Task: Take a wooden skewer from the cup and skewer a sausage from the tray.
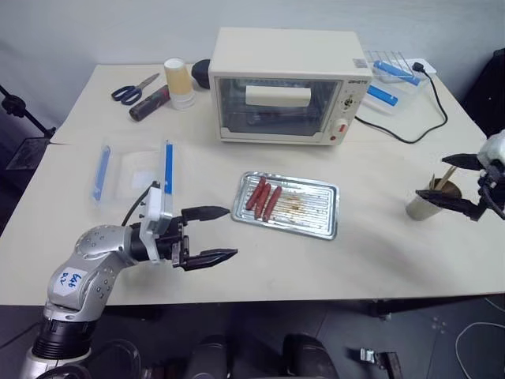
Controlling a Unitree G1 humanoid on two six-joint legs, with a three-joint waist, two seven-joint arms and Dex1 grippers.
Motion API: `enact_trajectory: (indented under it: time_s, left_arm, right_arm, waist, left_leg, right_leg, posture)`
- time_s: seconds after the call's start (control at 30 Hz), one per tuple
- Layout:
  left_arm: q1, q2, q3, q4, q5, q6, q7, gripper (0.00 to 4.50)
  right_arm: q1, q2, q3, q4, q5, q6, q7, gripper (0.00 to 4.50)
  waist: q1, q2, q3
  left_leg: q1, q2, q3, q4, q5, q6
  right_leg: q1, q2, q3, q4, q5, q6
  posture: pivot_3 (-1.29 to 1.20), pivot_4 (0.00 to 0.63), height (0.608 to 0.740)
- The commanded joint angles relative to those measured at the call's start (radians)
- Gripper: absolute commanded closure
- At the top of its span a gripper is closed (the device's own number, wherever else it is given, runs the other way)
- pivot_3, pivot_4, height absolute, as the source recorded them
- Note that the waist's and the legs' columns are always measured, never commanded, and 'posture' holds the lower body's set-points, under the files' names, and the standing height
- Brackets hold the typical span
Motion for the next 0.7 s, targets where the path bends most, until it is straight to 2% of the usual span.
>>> enact_trajectory:
  time_s: [0.03, 0.23, 0.27, 0.3, 0.43, 0.7]
  left_arm:
    - [0.019, -0.006, 0.011, -0.059, -0.006, -0.012, 0.022, 0.06]
    - [0.062, -0.008, 0.022, -0.096, -0.012, -0.013, 0.057, 0.06]
    - [0.065, -0.008, 0.022, -0.099, -0.013, -0.013, 0.06, 0.0]
    - [0.067, -0.008, 0.023, -0.102, -0.013, -0.013, 0.062, 0.0]
    - [0.072, -0.006, 0.023, -0.108, -0.015, -0.013, 0.069, 0.0]
    - [0.069, -0.003, 0.021, -0.1, -0.015, -0.013, 0.067, 0.0]
  right_arm:
    - [-0.089, 0.016, 0.057, 0.091, -0.078, -0.034, 0.027, 0.0]
    - [-0.18, 0.046, 0.113, 0.22, -0.155, -0.085, 0.064, 0.0]
    - [-0.189, 0.05, 0.117, 0.235, -0.165, -0.096, 0.069, 0.38]
    - [-0.198, 0.054, 0.12, 0.249, -0.174, -0.104, 0.075, 0.49]
    - [-0.221, 0.069, 0.119, 0.279, -0.196, -0.119, 0.091, 1.76]
    - [-0.223, 0.067, 0.096, 0.274, -0.202, -0.113, 0.11, 4.47]
  waist:
    - [-0.001, 0.0, 0.0]
    - [-0.001, 0.0, 0.0]
    - [-0.001, 0.0, 0.0]
    - [-0.001, 0.0, 0.0]
    - [-0.003, 0.0, 0.0]
    - [-0.003, 0.0, 0.0]
  left_leg:
    - [0.0, 0.0, 0.002, 0.0, 0.0, 0.0]
    - [0.0, 0.0, 0.006, 0.0, 0.0, 0.0]
    - [0.0, 0.0, 0.006, 0.0, 0.0, 0.0]
    - [0.0, 0.0, 0.006, 0.0, 0.0, 0.0]
    - [0.0, 0.0, 0.007, 0.001, 0.0, 0.0]
    - [0.0, 0.0, 0.007, 0.001, 0.0, 0.0]
  right_leg:
    - [0.0, 0.0, 0.0, 0.0, 0.0, 0.0]
    - [0.0, 0.0, 0.0, 0.0, 0.0, 0.0]
    - [0.0, 0.0, 0.0, 0.0, 0.0, 0.0]
    - [0.0, 0.0, 0.0, 0.0, 0.0, 0.0]
    - [0.0, 0.0, 0.0, 0.0, 0.0, 0.0]
    - [0.0, 0.0, 0.0, 0.0, 0.0, 0.0]
  posture:
    - [0.0, 0.15, 0.74]
    - [0.0, 0.15, 0.74]
    - [0.0, 0.15, 0.74]
    - [0.0, 0.15, 0.74]
    - [0.0, 0.15, 0.74]
    - [0.0, 0.15, 0.74]
